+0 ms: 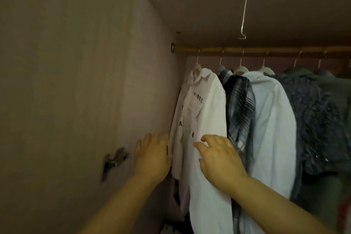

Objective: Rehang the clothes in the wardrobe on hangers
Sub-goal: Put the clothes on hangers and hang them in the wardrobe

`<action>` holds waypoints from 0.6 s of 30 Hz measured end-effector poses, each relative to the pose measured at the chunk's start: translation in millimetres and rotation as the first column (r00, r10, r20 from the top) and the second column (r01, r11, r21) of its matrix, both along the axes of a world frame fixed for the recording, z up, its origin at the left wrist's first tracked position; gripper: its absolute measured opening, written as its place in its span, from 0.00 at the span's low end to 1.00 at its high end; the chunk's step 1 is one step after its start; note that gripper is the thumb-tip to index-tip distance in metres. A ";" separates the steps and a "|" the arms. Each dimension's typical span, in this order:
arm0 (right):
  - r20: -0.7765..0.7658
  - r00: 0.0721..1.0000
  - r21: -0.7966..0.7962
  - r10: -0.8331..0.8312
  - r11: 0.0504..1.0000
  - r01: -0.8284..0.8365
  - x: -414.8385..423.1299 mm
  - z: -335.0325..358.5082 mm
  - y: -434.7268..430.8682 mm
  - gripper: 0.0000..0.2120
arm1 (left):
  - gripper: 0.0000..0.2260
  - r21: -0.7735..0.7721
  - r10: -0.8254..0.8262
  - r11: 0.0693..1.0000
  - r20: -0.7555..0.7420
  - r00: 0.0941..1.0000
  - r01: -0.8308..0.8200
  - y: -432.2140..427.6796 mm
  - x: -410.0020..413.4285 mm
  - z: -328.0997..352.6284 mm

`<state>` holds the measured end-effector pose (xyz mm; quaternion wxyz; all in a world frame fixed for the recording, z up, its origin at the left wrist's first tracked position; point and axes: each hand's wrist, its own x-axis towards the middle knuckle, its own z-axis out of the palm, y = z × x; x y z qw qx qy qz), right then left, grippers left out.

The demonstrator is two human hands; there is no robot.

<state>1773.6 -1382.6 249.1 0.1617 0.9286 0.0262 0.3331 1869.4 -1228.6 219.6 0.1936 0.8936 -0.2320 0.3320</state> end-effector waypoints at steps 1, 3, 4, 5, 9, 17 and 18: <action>-0.007 1.000 0.015 0.012 1.000 -0.012 -13.4 -7.4 4.8 0.23 | 0.23 0.010 0.003 1.000 -0.005 1.000 -0.003 7.6 -14.6 -6.1; -0.014 0.999 0.059 0.033 0.998 -0.032 -39.7 -19.4 15.2 0.23 | 0.24 0.025 0.002 1.000 -0.019 1.000 -0.001 22.6 -41.9 -16.5; -0.023 0.999 0.078 0.032 0.996 -0.030 -52.3 -24.1 21.4 0.23 | 0.25 0.036 0.004 0.999 -0.025 1.000 -0.003 30.3 -55.1 -20.8; -0.034 0.999 0.090 0.026 0.996 -0.022 -63.8 -28.2 26.9 0.23 | 0.25 0.046 0.007 0.999 -0.026 1.000 -0.006 37.7 -67.6 -24.1; -0.033 0.999 0.098 0.007 0.995 -0.004 -104.3 -36.1 51.6 0.24 | 0.26 0.071 0.005 0.997 -0.001 1.000 -0.004 65.0 -111.7 -27.7; 0.195 0.978 0.044 -0.068 0.997 0.060 -191.7 -28.0 130.2 0.27 | 0.26 0.014 -0.164 0.986 0.108 0.980 0.164 131.5 -195.5 -15.6; 0.219 0.972 0.050 -0.080 0.996 0.070 -201.4 -25.9 141.9 0.27 | 0.26 -0.003 -0.193 0.981 0.113 0.975 0.194 144.2 -206.4 -14.2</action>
